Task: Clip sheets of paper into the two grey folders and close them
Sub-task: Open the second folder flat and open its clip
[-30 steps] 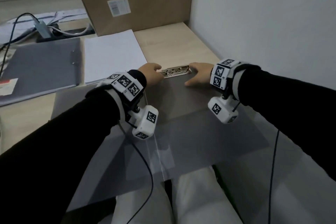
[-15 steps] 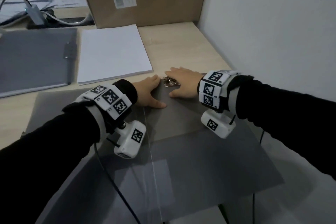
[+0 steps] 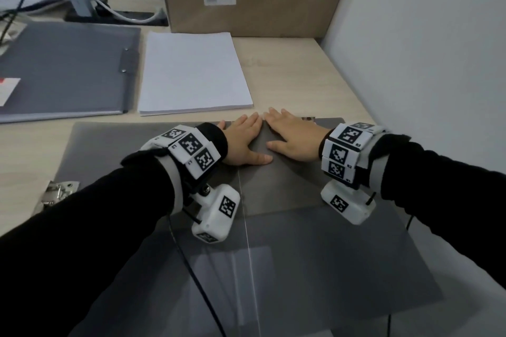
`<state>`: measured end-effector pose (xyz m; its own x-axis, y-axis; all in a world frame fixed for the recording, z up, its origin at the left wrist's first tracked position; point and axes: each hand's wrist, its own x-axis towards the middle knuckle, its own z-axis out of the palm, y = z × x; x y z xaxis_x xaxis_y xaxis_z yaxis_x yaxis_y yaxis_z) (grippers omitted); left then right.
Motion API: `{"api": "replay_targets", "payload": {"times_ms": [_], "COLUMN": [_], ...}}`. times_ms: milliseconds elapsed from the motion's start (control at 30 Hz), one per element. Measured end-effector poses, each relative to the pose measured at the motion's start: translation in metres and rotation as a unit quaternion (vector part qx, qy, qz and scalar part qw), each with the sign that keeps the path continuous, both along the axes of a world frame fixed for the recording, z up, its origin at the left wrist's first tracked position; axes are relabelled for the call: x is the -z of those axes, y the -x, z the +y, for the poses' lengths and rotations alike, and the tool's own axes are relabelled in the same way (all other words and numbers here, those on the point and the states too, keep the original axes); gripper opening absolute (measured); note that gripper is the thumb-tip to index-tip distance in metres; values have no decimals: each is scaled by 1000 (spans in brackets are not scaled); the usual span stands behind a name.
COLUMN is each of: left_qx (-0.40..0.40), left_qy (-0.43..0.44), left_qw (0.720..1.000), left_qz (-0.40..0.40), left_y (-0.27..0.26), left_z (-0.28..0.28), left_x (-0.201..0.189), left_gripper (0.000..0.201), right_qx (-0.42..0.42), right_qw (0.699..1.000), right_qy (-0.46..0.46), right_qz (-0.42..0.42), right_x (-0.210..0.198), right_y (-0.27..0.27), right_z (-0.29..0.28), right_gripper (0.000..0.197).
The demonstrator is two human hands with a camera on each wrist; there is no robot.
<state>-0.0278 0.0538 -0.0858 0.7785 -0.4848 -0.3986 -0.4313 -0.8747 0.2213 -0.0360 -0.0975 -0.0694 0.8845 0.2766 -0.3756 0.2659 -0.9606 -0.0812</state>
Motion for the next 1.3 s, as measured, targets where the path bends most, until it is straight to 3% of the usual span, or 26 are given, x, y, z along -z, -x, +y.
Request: {"api": "replay_targets", "payload": {"times_ms": [333,733,1033,1300], "left_qx": [-6,-6,-13,-30], "left_qy": [-4,-22,-17,-4], "left_qw": [1000,1000,999,999], "left_qz": [-9,-15,-28,-29], "left_y": [1,1,4,6], "left_z": [-2,-2,-5,-3], "left_x": [2,2,0,0], "left_gripper": [92,91,91,94], "right_qx": [-10,-2,-30,-70], "right_qw": [997,997,991,989], "right_qy": [72,70,133,133], "right_qz": [10,14,-9,-14], "right_x": [5,3,7,3], "right_y": [0,7,2,10], "right_z": [4,3,5,-4], "right_gripper": [70,68,65,64]}}
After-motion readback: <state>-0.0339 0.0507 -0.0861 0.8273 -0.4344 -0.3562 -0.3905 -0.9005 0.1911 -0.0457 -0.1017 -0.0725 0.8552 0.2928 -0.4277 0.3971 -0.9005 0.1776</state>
